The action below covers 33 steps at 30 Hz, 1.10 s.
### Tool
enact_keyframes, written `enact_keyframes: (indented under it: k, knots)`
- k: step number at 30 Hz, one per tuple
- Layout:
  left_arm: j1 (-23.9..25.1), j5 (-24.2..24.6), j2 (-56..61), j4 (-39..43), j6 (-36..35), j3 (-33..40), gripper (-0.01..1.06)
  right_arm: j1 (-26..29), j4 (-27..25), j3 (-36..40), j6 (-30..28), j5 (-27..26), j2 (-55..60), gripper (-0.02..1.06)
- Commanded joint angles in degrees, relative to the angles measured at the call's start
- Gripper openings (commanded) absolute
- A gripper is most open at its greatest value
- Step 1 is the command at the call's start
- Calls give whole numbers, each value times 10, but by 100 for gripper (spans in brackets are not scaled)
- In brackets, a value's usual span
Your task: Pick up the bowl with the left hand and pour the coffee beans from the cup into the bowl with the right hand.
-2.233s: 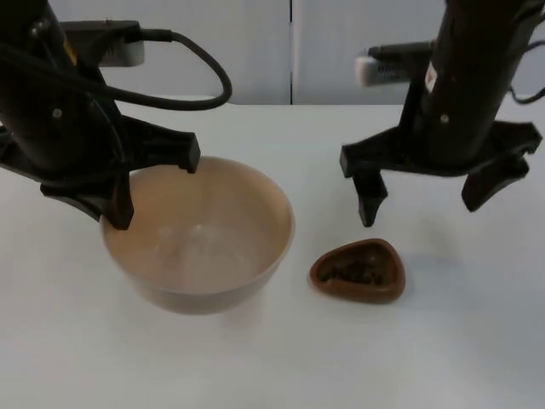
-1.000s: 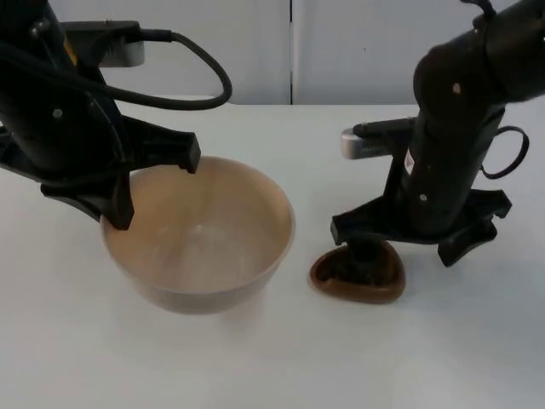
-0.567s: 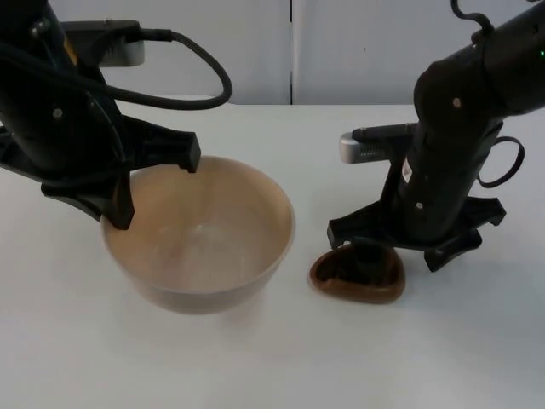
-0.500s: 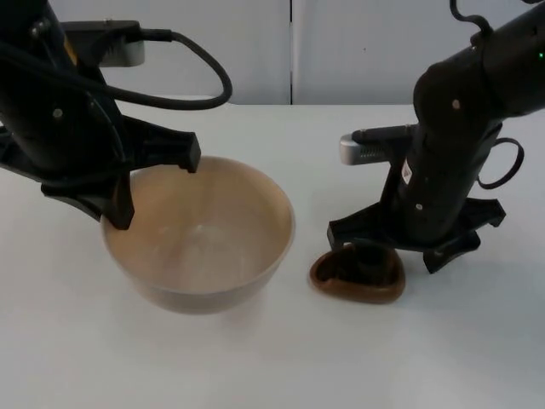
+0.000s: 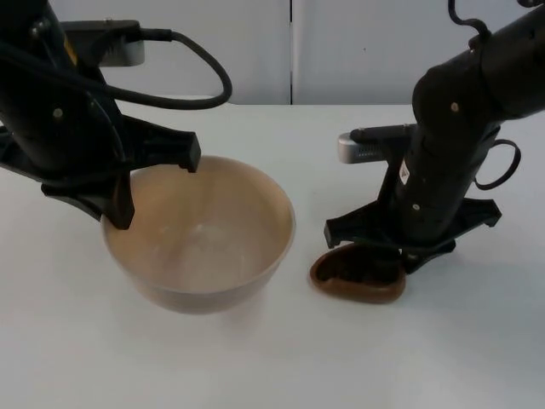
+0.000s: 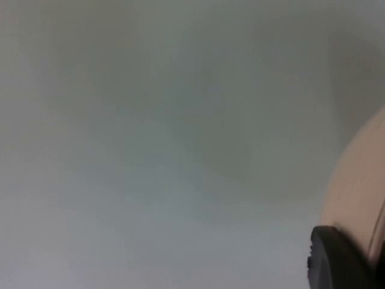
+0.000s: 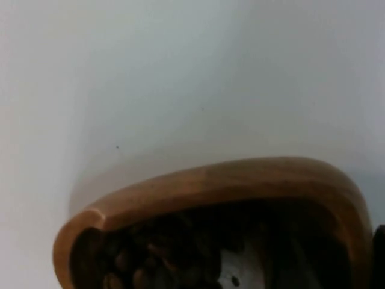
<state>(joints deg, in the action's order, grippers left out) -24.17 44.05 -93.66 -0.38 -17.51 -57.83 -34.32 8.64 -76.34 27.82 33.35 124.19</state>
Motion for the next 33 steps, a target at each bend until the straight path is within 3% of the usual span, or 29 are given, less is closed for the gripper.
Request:
enact_keyframes:
  k: [1, 9, 33]
  knots:
    - [2, -3, 5, -8, -4, 0, 0, -1, 5, 2, 2, -4, -2, 26]
    - [2, -3, 5, -8, -4, 0, 0, -1, 5, 2, 2, -6, -2, 0]
    - [2, -5, 5, -8, -4, 0, 0, 0, 3, 1, -5, 8, -95, 0]
